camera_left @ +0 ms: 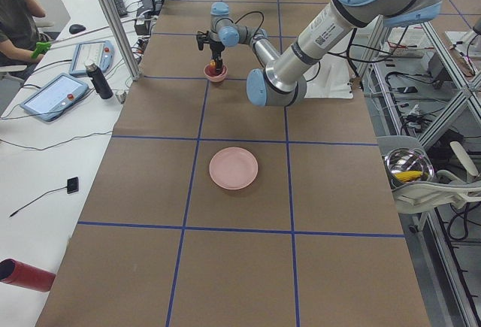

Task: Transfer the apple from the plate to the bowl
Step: 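Carry the apple with the left gripper over the pink bowl and lower it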

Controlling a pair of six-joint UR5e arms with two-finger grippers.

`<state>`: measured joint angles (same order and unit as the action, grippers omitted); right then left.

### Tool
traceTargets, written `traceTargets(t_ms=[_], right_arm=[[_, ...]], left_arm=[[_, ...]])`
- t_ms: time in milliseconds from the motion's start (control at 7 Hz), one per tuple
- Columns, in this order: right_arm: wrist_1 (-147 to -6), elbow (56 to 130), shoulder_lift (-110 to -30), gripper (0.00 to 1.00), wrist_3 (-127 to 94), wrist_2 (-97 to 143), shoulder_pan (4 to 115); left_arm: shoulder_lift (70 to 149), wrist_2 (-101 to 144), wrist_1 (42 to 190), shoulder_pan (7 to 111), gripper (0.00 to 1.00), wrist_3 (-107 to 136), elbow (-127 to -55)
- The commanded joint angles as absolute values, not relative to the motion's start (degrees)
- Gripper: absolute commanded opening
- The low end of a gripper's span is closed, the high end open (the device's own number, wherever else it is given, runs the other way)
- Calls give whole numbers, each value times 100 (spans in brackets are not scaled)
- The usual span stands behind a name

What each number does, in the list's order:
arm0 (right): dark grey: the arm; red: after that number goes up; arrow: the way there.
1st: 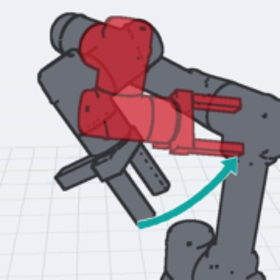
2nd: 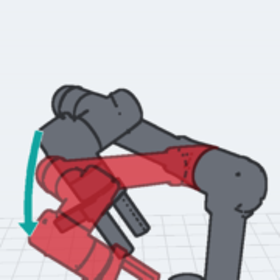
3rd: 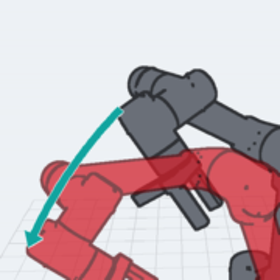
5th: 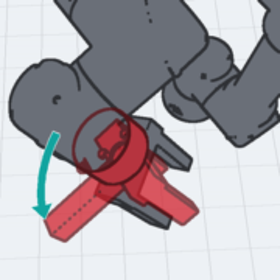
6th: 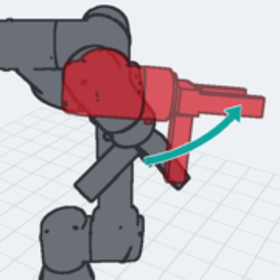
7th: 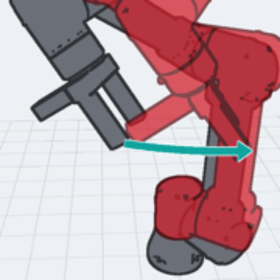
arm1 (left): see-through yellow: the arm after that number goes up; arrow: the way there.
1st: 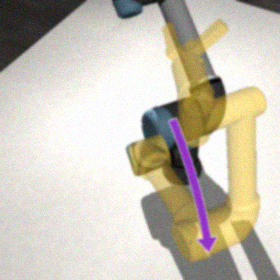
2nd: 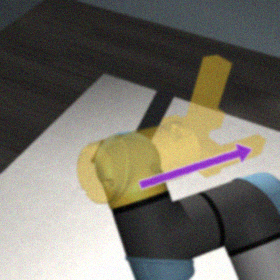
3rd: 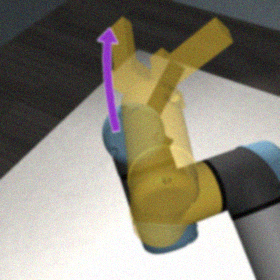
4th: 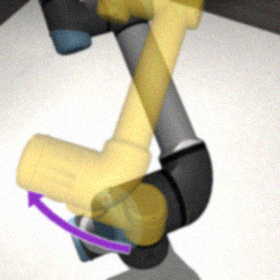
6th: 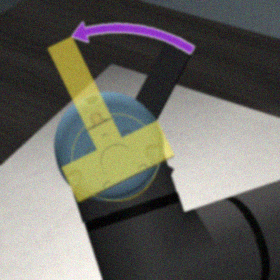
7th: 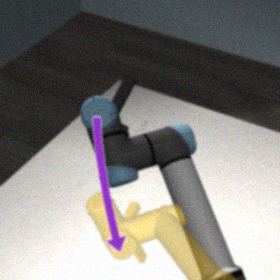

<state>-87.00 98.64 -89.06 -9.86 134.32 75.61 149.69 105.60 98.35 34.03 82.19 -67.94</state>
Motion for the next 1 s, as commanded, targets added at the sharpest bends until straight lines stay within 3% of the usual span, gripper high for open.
traceTargets(t_ms=[0, 143, 714, 857], right_arm=[[-8692, 9879, -8912, 100, -976, 13438, 7559], [-8692, 9888, -8912, 100, -976, 13447, 7559], [-8692, 9879, -8912, 100, -976, 13438, 7559], [-8692, 9888, -8912, 100, -967, 13421, 7559]], left_arm=[[14968, 10529, 9835, 3393, 87, 8235, -6794], [14959, 10512, 9826, 3393, 97, 8235, -6803], [14863, 10538, 9800, 3410, 97, 8279, -7065], [14366, 10538, 9739, 3436, 97, 8244, -7823]])
